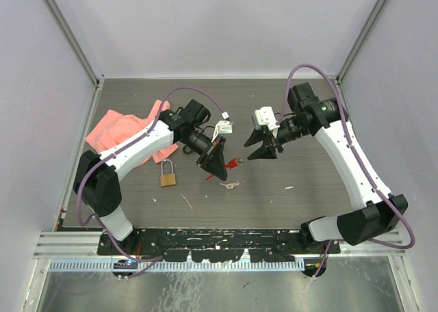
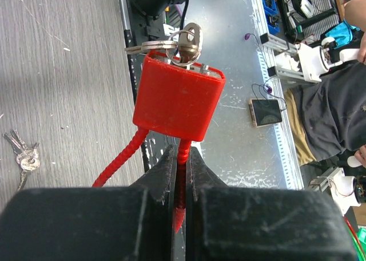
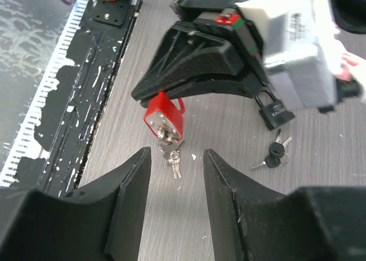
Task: Lock with the key
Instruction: Lock the lock.
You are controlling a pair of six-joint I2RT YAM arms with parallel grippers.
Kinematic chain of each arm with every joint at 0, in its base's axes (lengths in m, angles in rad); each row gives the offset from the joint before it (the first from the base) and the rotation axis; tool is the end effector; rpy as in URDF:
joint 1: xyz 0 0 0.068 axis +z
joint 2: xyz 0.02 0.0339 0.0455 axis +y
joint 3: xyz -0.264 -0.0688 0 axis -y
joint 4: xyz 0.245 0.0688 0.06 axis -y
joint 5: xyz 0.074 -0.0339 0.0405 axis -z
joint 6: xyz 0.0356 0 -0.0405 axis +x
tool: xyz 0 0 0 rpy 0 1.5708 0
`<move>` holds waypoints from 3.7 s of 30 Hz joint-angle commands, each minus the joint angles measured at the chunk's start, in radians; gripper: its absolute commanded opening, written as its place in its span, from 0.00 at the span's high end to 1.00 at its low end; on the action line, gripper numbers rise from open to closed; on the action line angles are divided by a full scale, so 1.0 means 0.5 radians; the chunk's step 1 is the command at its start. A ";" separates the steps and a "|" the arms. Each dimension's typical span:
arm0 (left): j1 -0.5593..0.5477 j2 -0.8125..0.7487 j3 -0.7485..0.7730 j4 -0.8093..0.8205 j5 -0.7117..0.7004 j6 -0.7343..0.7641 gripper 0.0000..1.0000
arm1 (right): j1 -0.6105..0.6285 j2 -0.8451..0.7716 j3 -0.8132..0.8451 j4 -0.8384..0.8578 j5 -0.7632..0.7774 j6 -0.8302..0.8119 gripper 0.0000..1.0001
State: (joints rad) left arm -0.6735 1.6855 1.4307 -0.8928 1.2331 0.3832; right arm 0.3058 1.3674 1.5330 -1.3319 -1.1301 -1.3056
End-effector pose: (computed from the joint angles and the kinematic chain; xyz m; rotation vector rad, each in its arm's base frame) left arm 0.2430 -0.2369 0.2938 1.5095 1.8688 -1.7392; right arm 0.2130 0.1010 0.3896 -1.6979 1.2532 0.9587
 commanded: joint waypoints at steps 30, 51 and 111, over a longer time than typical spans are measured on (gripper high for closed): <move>0.001 0.116 0.232 -0.206 0.250 0.155 1.00 | 0.289 -0.072 -0.065 0.027 0.185 -0.247 0.93; 0.056 0.663 0.751 -1.348 0.643 1.092 0.90 | 0.294 -0.076 -0.024 -0.259 0.358 -1.031 0.99; 0.569 0.221 1.016 -1.684 0.945 4.626 0.02 | 0.152 -0.017 -0.048 0.454 0.532 0.347 0.99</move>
State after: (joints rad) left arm -0.3840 2.0144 1.8973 -1.6016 1.5280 2.0598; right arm 0.3851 1.3636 1.4387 -1.1439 -0.8108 -1.1667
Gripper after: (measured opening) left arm 0.982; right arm 0.045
